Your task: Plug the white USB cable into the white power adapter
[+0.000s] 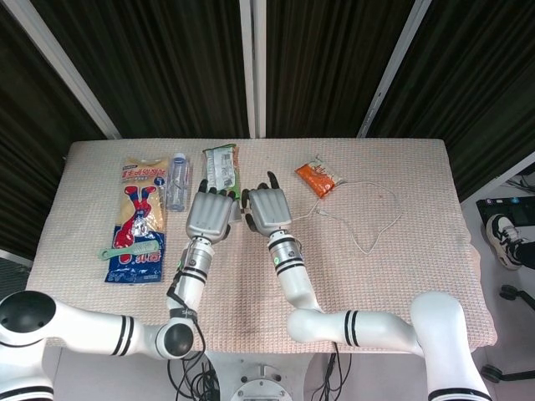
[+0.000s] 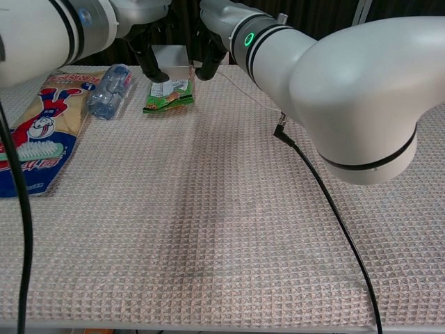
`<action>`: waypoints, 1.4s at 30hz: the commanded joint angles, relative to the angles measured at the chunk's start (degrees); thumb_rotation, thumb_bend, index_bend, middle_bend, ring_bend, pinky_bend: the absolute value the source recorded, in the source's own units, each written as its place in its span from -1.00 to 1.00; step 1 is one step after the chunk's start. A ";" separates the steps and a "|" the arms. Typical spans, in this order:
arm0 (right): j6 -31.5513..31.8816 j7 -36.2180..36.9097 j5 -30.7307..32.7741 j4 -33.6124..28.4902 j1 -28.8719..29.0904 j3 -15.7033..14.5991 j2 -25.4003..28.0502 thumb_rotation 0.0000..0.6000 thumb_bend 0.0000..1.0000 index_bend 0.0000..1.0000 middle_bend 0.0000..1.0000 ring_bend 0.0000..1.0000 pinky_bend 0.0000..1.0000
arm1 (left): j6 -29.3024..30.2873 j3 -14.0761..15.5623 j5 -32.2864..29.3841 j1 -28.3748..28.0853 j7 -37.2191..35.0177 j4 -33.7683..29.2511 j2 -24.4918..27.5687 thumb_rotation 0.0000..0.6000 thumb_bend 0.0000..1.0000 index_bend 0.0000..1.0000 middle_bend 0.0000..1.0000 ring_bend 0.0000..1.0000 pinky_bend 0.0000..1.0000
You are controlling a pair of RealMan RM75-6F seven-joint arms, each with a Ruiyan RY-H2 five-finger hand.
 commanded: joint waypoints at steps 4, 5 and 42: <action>-0.01 -0.11 0.55 -0.27 -0.02 0.13 0.22 1.00 -0.19 0.22 -0.02 -0.43 -1.00 | 1.68 1.04 0.67 -0.70 2.28 1.37 -1.05 0.96 -0.31 -0.09 -0.04 -0.41 -0.72; -0.02 -0.11 0.62 -0.29 -0.02 0.15 0.26 1.00 -0.19 0.22 -0.02 -0.43 -1.00 | 1.93 1.25 0.85 -0.79 2.65 1.66 -1.24 0.96 -0.31 -0.09 -0.04 -0.41 -0.72; -0.91 4.21 1.46 1.85 0.03 1.30 -1.16 1.00 -0.20 0.22 -0.02 -0.42 -1.00 | 1.42 -0.19 2.35 -0.43 2.02 4.48 -4.86 0.97 -0.33 -0.09 -0.04 -0.41 -0.71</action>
